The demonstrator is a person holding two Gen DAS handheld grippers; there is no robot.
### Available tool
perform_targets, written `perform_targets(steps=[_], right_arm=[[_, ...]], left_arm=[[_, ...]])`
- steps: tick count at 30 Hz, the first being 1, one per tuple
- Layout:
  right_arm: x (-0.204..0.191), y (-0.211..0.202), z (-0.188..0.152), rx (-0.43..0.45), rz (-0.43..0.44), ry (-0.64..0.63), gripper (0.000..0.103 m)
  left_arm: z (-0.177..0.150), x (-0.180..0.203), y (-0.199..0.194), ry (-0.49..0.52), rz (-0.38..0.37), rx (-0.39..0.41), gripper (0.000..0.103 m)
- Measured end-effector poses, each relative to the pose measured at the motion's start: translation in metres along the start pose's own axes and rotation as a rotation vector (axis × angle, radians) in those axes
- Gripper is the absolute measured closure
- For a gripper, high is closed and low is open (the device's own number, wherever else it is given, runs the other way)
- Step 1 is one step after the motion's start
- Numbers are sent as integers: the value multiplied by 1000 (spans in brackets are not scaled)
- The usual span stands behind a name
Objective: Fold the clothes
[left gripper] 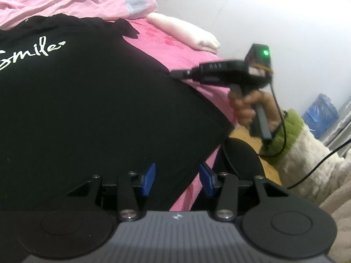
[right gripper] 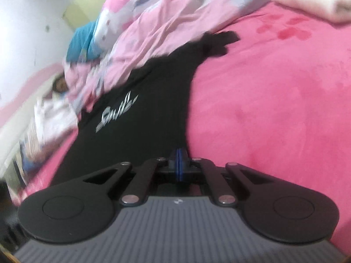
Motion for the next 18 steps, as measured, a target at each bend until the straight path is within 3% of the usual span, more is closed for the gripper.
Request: perform_targets(steps=[4,8,11,13,15,18], right_arm=[[9,-8,11,44,-3,32,99],[-13,10,9,-25,118,-19,99],[-8,27,11,-49,77,-13,103],[9,22,13,-11,62,63,103],[24,6,12,37,-9,104,103],[22,-9,11,70,-47,91,99]], left_arm=[[-1,1,0,-1,-1,-4,57],[-1,2,-1,-5,3,-4,57],[-1,3,-3,-4,7,-4,57],[-2,3,-6,-4,8,-3,57],[-3,2,-8,-8,4,-1,57],[-4,0,-9,-13,-1,2,57]])
Point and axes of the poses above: each gripper's, at about its wrist camera, not at the fingertips, and y roughly the way its jaws point, x to its right, z to its top, the point moved 2 cm from there along y, roughly the way its jaws point, and after that the axes turned 4 degrees about -z, right-handed, at the moved point
